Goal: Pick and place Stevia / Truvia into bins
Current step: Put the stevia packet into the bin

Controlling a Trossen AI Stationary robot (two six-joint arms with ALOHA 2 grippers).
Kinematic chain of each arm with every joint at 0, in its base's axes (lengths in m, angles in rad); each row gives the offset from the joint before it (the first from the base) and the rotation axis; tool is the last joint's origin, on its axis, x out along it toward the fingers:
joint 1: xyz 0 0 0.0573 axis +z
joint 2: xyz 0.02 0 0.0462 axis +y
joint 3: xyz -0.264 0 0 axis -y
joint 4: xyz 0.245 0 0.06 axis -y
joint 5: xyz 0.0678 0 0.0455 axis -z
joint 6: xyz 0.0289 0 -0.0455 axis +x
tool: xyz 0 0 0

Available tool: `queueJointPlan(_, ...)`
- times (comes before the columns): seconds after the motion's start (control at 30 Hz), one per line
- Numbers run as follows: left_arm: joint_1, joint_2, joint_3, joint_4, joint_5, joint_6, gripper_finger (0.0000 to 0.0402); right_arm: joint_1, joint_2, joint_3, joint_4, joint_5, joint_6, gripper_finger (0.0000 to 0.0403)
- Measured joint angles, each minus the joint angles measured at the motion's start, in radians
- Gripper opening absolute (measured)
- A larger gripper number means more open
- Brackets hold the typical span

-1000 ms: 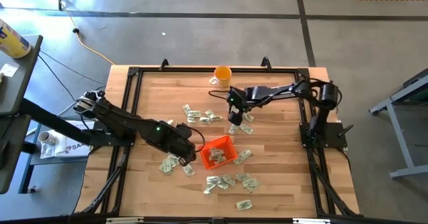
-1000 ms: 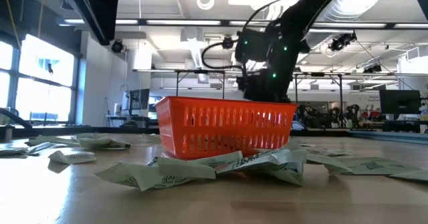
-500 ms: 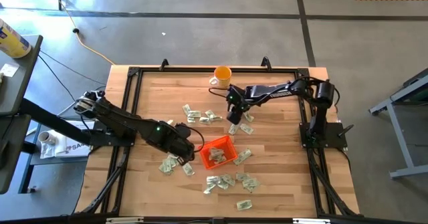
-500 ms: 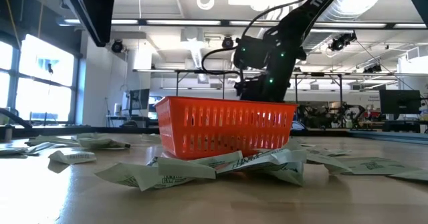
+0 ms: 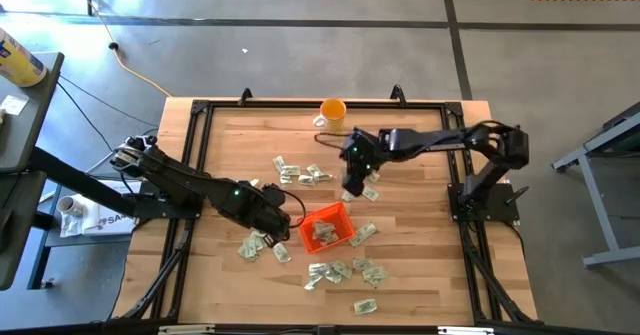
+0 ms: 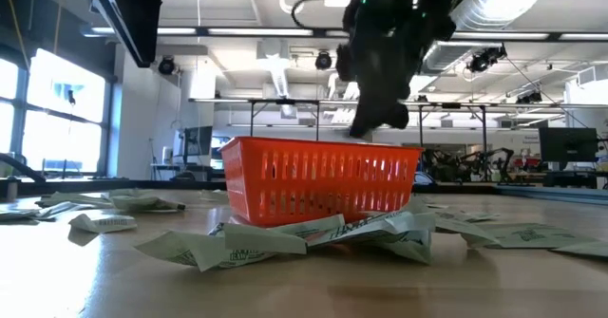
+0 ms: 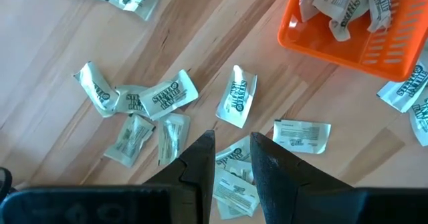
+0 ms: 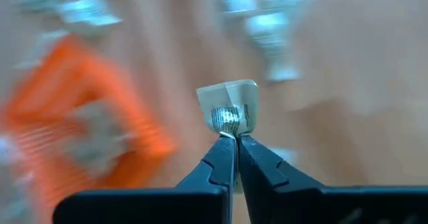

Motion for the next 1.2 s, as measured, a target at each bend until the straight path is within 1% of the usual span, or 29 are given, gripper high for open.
queueJointPlan(0.1,0.0,0.0,0.0,0.0,-0.002,0.0,0.0129,0.087,-0.017,-0.001,0.0,-0.072,0.015,0.0006)
queueJointPlan(0.17,0.0,0.0,0.0,0.002,-0.008,0.0,0.0129,0.147,-0.011,-0.001,0.014,-0.088,0.015,0.0004)
queueJointPlan(0.27,0.0,0.0,0.0,0.009,-0.009,0.0,0.0129,0.225,0.006,-0.002,0.075,-0.092,0.016,0.0013)
queueJointPlan(0.3,0.0,0.0,0.0,0.013,-0.008,0.0,0.0129,0.246,0.006,-0.002,0.097,-0.082,0.015,0.0018)
queueJointPlan(0.4,0.0,0.0,0.0,0.025,-0.003,0.0,0.0129,0.295,0.005,-0.001,0.146,0.029,0.014,0.004)
queueJointPlan(0.47,0.0,0.0,0.0,0.033,-0.01,-0.009,0.0129,0.305,0.005,-0.001,0.152,0.07,0.011,0.0062)
queueJointPlan(0.6,0.0,0.0,0.0,0.035,-0.027,-0.054,0.0129,0.302,0.005,-0.001,0.157,0.072,0.051,0.0126)
queueJointPlan(0.7,0.0,0.0,0.0,0.033,-0.02,-0.057,0.0129,0.301,-0.003,-0.001,0.158,0.032,0.116,0.0185)
queueJointPlan(0.77,-0.007,0.0,0.0,0.01,0.006,-0.065,0.0129,0.301,-0.02,-0.001,0.151,0.022,0.144,0.022)
queueJointPlan(0.8,-0.009,0.0,0.0,-0.017,0.014,-0.09,0.0129,0.302,-0.032,-0.001,0.135,0.037,0.145,0.0236)
queueJointPlan(0.9,-0.009,0.0,0.0,-0.15,0.024,-0.227,0.0129,0.318,-0.081,0.0,0.057,0.159,0.141,0.0266)
queueJointPlan(0.97,-0.007,0.0,0.0,-0.238,0.024,-0.305,0.0129,0.329,-0.123,0.0,-0.022,0.238,0.137,0.0278)
queueJointPlan(1.03,0.001,0.0,-0.002,-0.287,0.007,-0.319,0.0129,0.335,-0.162,0.0,-0.107,0.291,0.144,0.0285)
queueJointPlan(1.13,0.063,-0.031,-0.069,-0.267,-0.056,-0.287,0.0129,0.335,-0.206,0.001,-0.234,0.348,0.155,0.0287)
queueJointPlan(1.2,0.146,-0.07,-0.157,-0.194,-0.057,-0.27,0.0129,0.335,-0.226,0.0,-0.302,0.389,0.16,0.0287)
